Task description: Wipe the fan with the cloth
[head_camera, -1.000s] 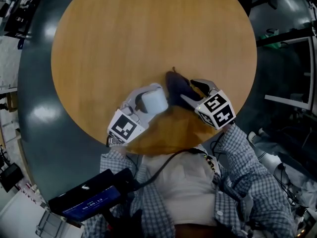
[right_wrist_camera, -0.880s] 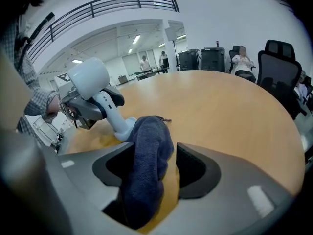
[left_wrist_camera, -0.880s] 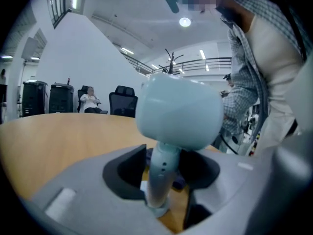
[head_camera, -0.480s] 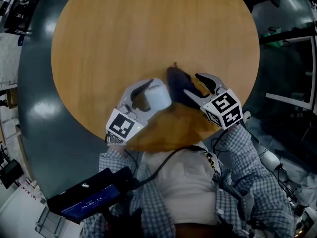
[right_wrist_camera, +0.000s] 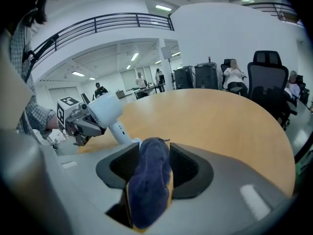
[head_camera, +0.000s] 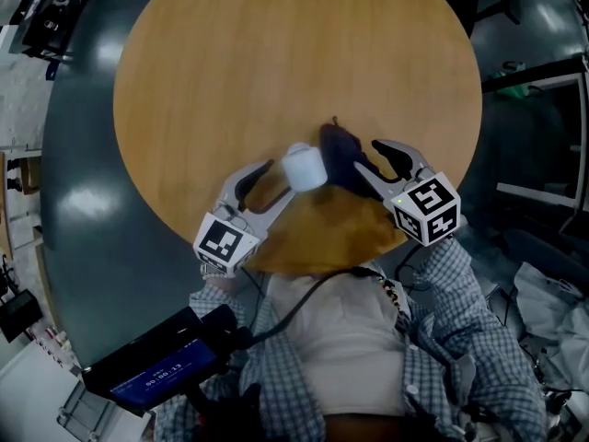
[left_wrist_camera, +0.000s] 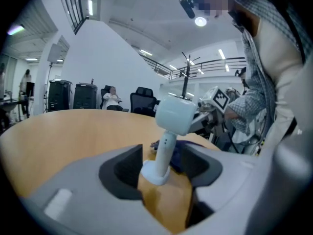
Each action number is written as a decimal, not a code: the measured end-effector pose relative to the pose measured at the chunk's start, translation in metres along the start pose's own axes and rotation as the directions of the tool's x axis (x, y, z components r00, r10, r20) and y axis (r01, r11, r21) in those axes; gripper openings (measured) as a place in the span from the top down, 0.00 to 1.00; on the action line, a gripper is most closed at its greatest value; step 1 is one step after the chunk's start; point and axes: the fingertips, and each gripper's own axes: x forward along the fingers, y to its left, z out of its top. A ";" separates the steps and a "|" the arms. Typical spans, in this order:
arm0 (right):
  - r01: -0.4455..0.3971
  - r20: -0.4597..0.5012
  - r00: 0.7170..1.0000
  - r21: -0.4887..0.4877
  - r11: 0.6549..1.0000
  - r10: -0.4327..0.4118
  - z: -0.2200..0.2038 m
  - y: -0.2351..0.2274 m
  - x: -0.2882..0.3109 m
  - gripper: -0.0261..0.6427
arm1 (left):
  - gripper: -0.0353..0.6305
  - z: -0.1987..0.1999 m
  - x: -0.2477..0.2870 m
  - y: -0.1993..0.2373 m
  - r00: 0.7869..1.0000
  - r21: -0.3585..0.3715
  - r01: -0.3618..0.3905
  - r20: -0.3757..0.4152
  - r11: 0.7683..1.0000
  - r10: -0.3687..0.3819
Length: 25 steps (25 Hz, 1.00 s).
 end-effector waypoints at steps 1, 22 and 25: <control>0.009 0.016 1.000 0.006 1.000 -0.009 0.003 0.001 -0.001 0.68 | 0.61 0.004 -0.004 0.003 1.000 -0.017 -0.018 0.010 1.000 0.018; 0.032 0.294 0.954 0.105 0.994 -0.062 0.019 -0.010 0.019 0.95 | 0.95 0.017 -0.018 0.055 0.980 -0.025 -0.158 0.119 0.987 0.159; 0.041 0.311 0.948 0.091 0.995 -0.068 0.021 -0.010 0.022 0.95 | 0.95 0.016 -0.018 0.057 0.979 -0.034 -0.160 0.124 0.987 0.163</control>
